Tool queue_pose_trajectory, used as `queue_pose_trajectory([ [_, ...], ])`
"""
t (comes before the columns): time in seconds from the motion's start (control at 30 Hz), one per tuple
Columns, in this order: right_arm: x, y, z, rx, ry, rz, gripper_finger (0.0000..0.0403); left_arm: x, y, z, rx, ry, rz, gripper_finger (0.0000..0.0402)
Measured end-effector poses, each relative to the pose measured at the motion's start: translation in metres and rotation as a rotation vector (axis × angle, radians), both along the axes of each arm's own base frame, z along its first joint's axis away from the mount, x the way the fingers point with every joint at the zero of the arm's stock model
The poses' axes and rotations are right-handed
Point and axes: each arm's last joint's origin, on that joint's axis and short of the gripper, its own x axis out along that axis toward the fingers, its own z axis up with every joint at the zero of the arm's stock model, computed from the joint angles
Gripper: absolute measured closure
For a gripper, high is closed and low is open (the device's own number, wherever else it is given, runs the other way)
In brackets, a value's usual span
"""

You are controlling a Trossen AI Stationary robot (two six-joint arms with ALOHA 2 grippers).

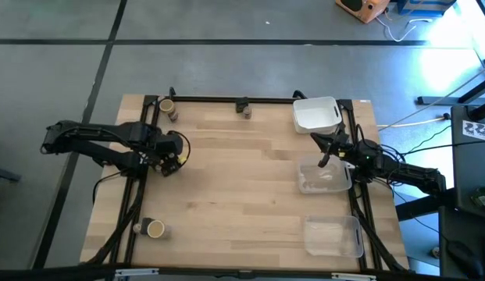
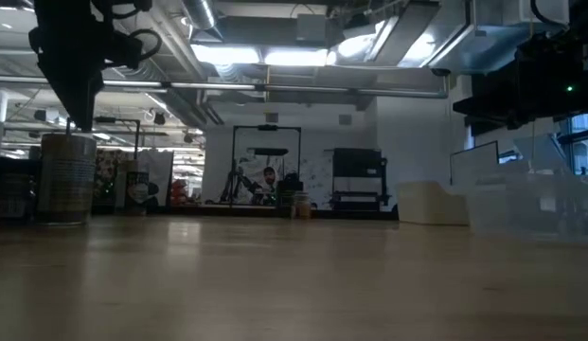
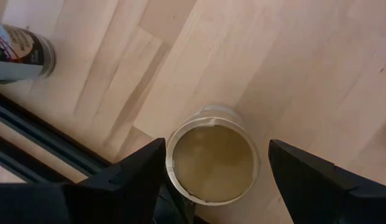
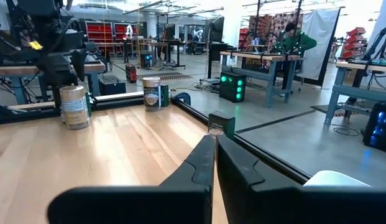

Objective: Sort spices by type
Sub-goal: Put the middle brown seasoning bottle into the white bin

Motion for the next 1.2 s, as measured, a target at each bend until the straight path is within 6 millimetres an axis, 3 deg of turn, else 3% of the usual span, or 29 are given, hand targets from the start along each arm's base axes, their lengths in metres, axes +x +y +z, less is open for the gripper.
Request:
queue_pose_trajectory([
  [1.2, -0.0001, -0.0002, -0.0001, 0.001, 0.001, -0.006, 0.0384, 0.004, -0.0003, -0.0069, -0.04, 0.067, 0.075, 0.0133],
])
